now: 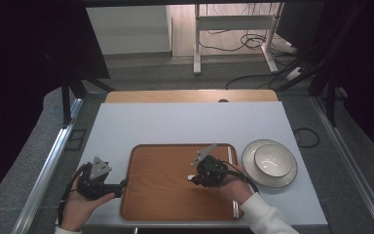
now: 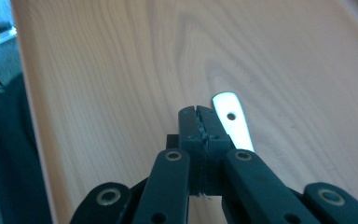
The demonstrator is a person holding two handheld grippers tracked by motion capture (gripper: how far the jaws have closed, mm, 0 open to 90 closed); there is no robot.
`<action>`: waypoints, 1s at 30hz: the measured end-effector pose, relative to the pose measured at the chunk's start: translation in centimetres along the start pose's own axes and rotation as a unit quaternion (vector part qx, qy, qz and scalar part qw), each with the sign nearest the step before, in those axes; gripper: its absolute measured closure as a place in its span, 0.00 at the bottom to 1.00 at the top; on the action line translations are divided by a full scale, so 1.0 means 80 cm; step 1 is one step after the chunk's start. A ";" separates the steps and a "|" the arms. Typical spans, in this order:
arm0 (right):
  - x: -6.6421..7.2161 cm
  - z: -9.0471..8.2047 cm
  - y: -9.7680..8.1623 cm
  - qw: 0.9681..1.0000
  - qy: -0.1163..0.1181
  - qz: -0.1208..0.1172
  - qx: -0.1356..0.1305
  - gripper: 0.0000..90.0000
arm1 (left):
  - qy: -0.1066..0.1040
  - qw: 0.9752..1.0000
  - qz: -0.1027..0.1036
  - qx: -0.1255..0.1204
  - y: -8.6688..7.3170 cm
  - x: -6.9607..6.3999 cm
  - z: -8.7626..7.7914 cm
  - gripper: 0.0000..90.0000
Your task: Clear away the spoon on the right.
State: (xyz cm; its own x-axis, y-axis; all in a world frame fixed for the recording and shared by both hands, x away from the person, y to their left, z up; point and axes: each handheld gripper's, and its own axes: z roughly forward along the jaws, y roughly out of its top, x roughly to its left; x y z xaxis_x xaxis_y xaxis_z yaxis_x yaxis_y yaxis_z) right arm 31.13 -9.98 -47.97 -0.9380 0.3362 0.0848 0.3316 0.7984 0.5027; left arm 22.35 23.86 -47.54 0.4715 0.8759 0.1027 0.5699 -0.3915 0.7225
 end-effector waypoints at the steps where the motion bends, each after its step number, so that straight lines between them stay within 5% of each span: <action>1: 0.000 0.006 0.000 1.000 0.001 0.000 0.007 1.00 | 0.000 1.000 0.000 0.000 0.000 0.000 0.000 0.14; 14: -0.018 0.021 -0.008 0.998 -0.043 0.037 0.012 1.00 | 0.000 1.000 0.001 0.003 -0.001 0.000 0.001 0.14; 30: -0.042 0.012 -0.021 0.990 -0.107 0.093 0.005 1.00 | -0.001 1.000 0.004 0.002 -0.001 0.000 0.001 0.14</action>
State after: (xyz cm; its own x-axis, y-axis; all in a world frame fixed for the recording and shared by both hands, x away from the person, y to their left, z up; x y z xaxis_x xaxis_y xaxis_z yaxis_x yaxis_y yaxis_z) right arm 33.85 -11.98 -49.96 -0.8178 0.5753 -0.0102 0.4986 0.7174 0.4865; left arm 22.33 23.84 -47.61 0.4772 0.8724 0.1061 0.5695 -0.3989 0.7187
